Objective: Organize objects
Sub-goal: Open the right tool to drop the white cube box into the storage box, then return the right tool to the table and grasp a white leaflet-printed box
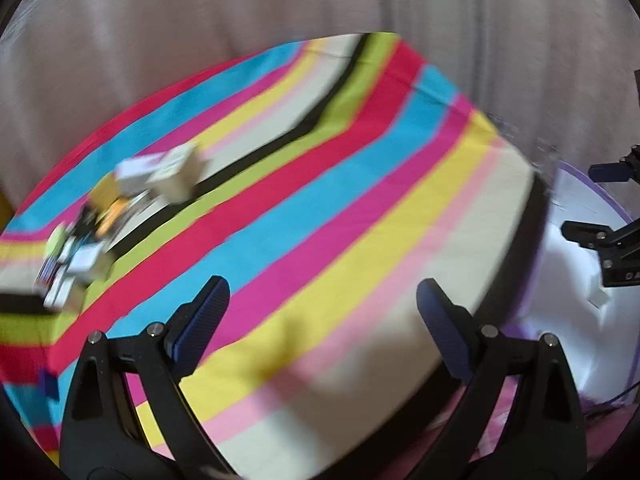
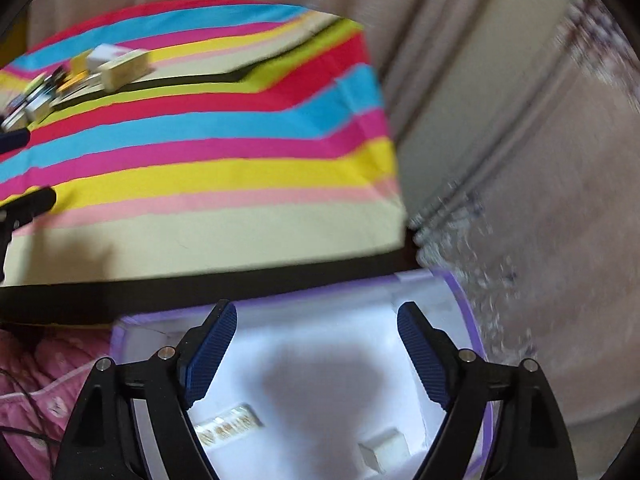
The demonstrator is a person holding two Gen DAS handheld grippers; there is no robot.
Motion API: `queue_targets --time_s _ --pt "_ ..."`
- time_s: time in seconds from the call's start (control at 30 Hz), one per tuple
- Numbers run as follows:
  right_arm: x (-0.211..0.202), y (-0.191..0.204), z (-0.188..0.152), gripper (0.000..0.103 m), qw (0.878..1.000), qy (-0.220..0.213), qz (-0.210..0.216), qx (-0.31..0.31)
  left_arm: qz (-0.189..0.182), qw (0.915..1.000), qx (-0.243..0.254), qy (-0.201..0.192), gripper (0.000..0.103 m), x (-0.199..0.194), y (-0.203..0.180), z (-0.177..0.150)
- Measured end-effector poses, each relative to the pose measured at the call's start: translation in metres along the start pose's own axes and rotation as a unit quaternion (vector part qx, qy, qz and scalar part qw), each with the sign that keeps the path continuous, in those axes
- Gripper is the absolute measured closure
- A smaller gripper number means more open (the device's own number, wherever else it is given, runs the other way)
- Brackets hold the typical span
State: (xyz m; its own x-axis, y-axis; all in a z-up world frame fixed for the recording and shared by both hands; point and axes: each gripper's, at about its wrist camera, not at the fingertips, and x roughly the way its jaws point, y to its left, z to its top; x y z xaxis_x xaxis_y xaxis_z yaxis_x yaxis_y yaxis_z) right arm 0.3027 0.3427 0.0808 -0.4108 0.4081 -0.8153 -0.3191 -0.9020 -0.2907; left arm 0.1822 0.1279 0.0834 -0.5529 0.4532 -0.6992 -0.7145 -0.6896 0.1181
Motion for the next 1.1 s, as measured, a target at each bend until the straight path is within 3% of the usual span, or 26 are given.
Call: queue_targets --time_s 0.13,0.27,0.37,0.5,0.63,0.77,0.97,1.1 --pt "-0.003 0.048 0.034 0.019 0.997 -0.023 0.044 -0.056 0.05 0.9969 -0.06 0.01 0.007 -0.004 0.058 -0.031" --pt "0.0 0.108 0.068 0.018 0.986 -0.035 0.126 -0.107 0.1 0.987 -0.122 0.031 0.007 -0.011 0.112 -0.07" --pt "0.01 0.16 0.091 0.018 0.974 -0.029 0.173 -0.144 0.161 0.9717 -0.165 0.052 0.007 -0.016 0.154 -0.103" --pt "0.022 0.225 0.11 0.018 0.96 -0.029 0.207 -0.186 0.244 0.9429 -0.215 0.07 0.007 -0.02 0.221 -0.139" --pt "0.03 0.271 0.126 0.018 0.949 -0.028 0.241 -0.202 0.297 0.9225 -0.238 0.065 0.007 -0.029 0.271 -0.157" --pt "0.042 0.299 0.147 0.018 0.941 -0.02 0.279 -0.193 0.321 0.9098 -0.248 0.088 0.006 -0.011 0.311 -0.166" --pt "0.057 0.327 0.182 0.018 0.935 -0.017 0.307 -0.174 0.304 0.9065 -0.279 0.09 0.006 -0.002 0.33 -0.166" --pt "0.067 0.342 0.203 0.018 0.932 -0.028 0.319 -0.173 0.32 0.9092 -0.254 0.079 0.006 -0.01 0.312 -0.162"
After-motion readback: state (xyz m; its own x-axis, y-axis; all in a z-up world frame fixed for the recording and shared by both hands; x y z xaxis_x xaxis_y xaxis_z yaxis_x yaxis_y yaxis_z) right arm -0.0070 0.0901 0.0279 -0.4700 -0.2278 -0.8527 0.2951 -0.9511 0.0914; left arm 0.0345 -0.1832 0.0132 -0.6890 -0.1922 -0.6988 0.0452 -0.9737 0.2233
